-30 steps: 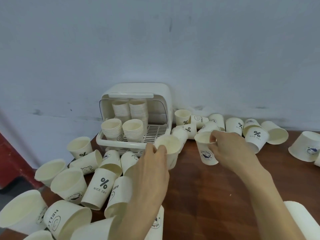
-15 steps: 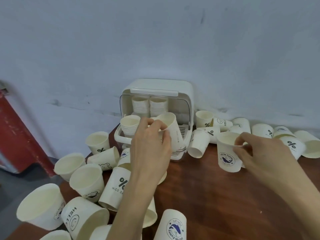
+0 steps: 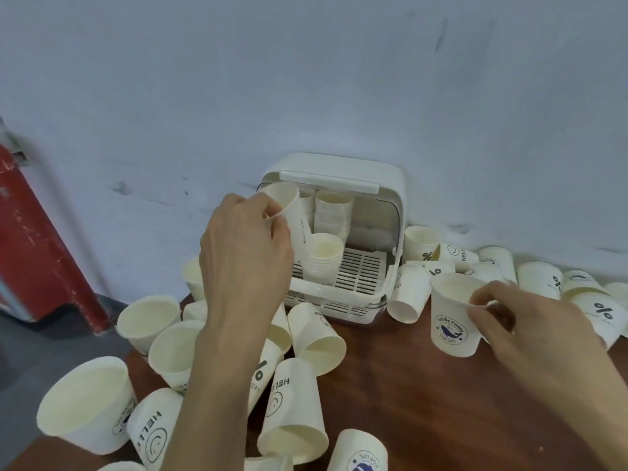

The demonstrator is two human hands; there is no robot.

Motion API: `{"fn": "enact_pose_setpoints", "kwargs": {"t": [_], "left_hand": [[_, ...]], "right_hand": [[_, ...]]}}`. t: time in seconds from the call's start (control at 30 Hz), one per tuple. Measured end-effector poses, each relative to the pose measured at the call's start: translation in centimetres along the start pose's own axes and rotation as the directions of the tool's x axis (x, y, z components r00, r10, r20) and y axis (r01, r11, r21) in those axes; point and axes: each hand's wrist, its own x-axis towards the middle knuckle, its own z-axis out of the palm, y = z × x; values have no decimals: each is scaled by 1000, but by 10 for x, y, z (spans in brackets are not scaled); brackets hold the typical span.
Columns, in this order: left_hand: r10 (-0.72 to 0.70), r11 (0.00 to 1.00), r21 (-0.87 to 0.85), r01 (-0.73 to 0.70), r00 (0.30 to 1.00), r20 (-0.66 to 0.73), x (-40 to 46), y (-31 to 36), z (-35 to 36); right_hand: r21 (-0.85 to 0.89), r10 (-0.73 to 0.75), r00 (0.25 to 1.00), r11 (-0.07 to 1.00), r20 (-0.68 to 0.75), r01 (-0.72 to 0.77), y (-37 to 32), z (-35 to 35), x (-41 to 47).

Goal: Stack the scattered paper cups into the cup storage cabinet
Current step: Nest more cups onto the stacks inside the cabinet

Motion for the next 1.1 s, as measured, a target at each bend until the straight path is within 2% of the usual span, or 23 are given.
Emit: {"fn": "enact_pose_setpoints", "kwargs": {"t": [0.23, 0.43, 0.53, 0.67, 0.83, 1.1], "left_hand": [[-38, 999, 13, 39, 998, -54, 18, -18, 3], [-57, 998, 12, 59, 986, -154, 19, -26, 4], [-58, 998, -33, 53, 985, -161, 18, -30, 13], [-40, 999, -4, 39, 994, -106, 18, -35, 24], [-11, 1000, 26, 10, 1000, 14, 15, -37, 31], [16, 998, 51, -27, 980, 197, 14, -35, 38]], "right_hand": [[58, -22, 998, 998, -50, 25, -15, 7, -2], [295, -40, 977, 950, -211, 102, -58, 23, 14], [408, -32, 972, 904, -234, 128, -82, 44, 33], [407, -67, 951, 893, -302, 193, -102, 72, 55], [370, -143, 944, 894, -296, 252, -107, 99, 74], [238, -240, 967, 937, -89, 255, -93, 113, 82]]}}
